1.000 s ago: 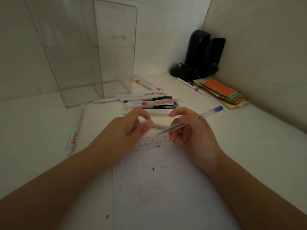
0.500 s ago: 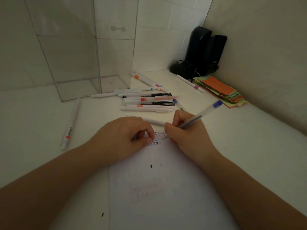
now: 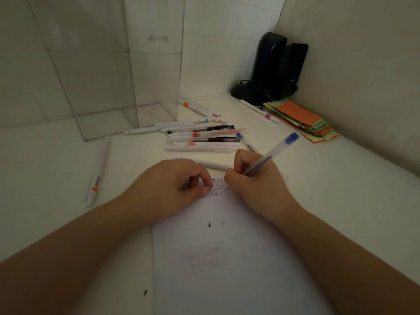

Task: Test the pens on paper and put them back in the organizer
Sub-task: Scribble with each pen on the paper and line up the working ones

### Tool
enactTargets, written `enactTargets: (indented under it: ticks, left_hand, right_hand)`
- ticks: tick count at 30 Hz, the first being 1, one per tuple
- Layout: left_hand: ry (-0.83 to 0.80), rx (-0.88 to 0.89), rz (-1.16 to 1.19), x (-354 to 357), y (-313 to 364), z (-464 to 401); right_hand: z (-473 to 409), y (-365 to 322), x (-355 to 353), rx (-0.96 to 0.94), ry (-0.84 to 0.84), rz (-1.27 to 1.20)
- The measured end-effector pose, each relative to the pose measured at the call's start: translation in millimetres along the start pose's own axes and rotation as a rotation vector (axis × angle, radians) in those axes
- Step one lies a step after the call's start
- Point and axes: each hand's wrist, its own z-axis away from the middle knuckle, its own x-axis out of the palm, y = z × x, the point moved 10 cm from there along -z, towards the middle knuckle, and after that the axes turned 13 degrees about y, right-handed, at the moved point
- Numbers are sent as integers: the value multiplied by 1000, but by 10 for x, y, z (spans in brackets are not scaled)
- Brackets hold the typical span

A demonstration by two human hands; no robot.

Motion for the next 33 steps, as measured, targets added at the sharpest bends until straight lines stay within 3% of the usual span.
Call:
enactTargets:
  ticks: [15, 19, 25, 30, 33]
  left_hand:
    - [6, 38, -38, 2, 13, 0]
    - [75, 63, -7, -82, 53, 8]
    - [77, 66, 80, -114, 93, 18]
    - [88, 40, 115, -126, 82, 0]
    - [106, 25, 107, -155, 69, 1]
  right_hand:
    - [24, -14, 2, -10, -26, 13]
    - [26, -16, -3, -25, -28, 53]
    - [-12, 78, -260, 197, 139, -397]
    - [113, -130, 20, 238, -143, -698]
    - [136, -111, 81, 307, -175, -742]
